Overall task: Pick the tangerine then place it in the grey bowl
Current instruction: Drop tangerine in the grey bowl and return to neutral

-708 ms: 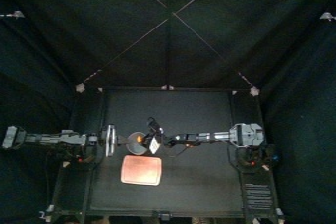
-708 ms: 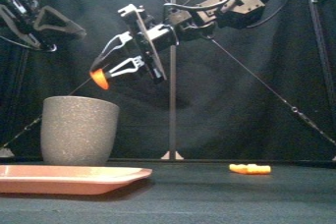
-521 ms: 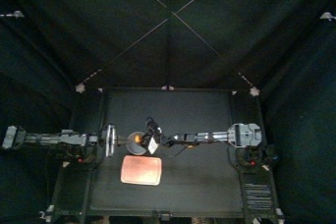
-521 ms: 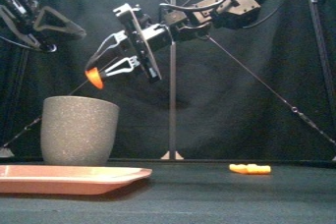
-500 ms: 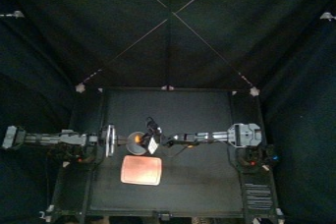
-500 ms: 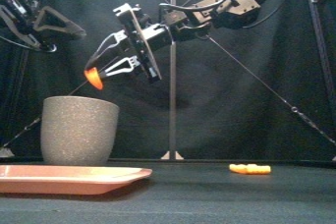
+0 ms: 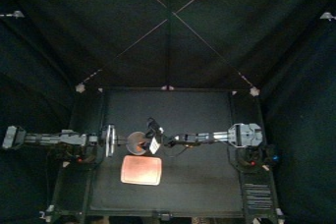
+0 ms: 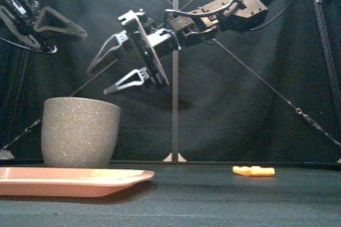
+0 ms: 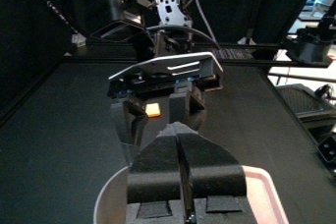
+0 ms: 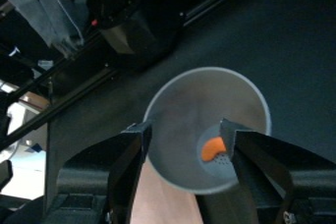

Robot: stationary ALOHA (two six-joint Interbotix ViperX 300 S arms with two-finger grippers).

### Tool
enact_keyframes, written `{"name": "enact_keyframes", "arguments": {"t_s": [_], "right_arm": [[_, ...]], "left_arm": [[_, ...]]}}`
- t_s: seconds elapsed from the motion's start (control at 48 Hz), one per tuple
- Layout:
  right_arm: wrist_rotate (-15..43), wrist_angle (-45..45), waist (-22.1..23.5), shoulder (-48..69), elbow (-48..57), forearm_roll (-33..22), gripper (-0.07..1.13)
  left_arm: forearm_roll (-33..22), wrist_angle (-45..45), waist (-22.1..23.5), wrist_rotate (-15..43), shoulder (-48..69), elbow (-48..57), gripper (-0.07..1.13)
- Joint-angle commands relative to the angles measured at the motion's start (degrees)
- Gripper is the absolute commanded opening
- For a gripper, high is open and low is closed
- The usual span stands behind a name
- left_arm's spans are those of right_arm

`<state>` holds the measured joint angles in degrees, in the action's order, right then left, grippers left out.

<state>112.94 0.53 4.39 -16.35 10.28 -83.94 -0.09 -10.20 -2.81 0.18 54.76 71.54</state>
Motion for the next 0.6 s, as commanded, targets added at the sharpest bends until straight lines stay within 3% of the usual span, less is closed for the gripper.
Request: {"name": "enact_keyframes", "arguments": {"t_s": [0.021,0.604], "right_arm": [[0.09,1.67,0.26,6.68,3.34,-0.44,0.92],[0.35,12.92,-1.32,20.74,22.24,-0.62,0.92]], "left_arm": [[0.09,-0.53,-0.18,0.09,-0.18,-0.53,0.08],[0.0,-0.44,-0.35,0.09,-0.26,-0.35,0.08]]}}
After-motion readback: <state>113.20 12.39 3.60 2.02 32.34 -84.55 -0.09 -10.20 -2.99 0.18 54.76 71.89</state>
